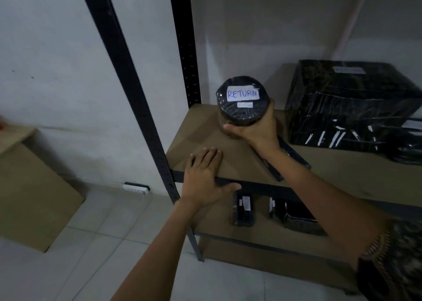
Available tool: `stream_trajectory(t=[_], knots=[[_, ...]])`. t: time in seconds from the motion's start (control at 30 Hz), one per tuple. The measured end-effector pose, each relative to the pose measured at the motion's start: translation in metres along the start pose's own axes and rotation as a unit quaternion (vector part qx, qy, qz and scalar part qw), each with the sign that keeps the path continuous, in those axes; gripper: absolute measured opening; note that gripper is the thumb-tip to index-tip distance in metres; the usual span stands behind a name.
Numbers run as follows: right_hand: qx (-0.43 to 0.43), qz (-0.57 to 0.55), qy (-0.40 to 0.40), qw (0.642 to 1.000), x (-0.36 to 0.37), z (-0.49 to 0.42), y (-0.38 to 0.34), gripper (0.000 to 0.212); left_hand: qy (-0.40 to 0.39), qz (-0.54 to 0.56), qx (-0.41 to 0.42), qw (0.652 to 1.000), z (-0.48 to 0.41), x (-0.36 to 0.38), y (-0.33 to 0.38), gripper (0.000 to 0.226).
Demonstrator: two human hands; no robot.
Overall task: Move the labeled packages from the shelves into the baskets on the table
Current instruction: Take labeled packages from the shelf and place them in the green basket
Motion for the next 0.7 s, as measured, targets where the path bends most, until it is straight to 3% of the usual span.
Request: stream_trajectory(t=[0.3,0.4,0.57,0.7], knots=[[-0.002,-0.015,0.082,0.997,0.002,0.081,-0.051,0.105,-0.005,0.027,0.053,0.998,0.047,-0.002,-0.006,0.081],[0.012,-0.008,0.08,0.997,-0.005,0.118,-0.062,0.105,-0.045,0.09,0.049,0.994,0.066,-0.006,-0.007,0.076],[0.038,0.014,0.084,0.996,-0.032,0.175,-0.078,0.114,-0.092,0.222,0.064,0.969,0.093,-0.028,0.009,0.027],[0.046,0.029,0.091,0.994,-0.066,0.227,-0.09,0.104,-0.113,0.275,0.021,0.954,0.13,-0.034,0.025,0.026]])
Point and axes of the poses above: each hand's wrist, its own z-axis away from the middle knuckle, its own x-axis out of the palm, y = z × x, the point moved 8 cm from there along -z, towards the middle knuckle, and after that the axes turned 15 degrees about -z, right-handed, at the moved point
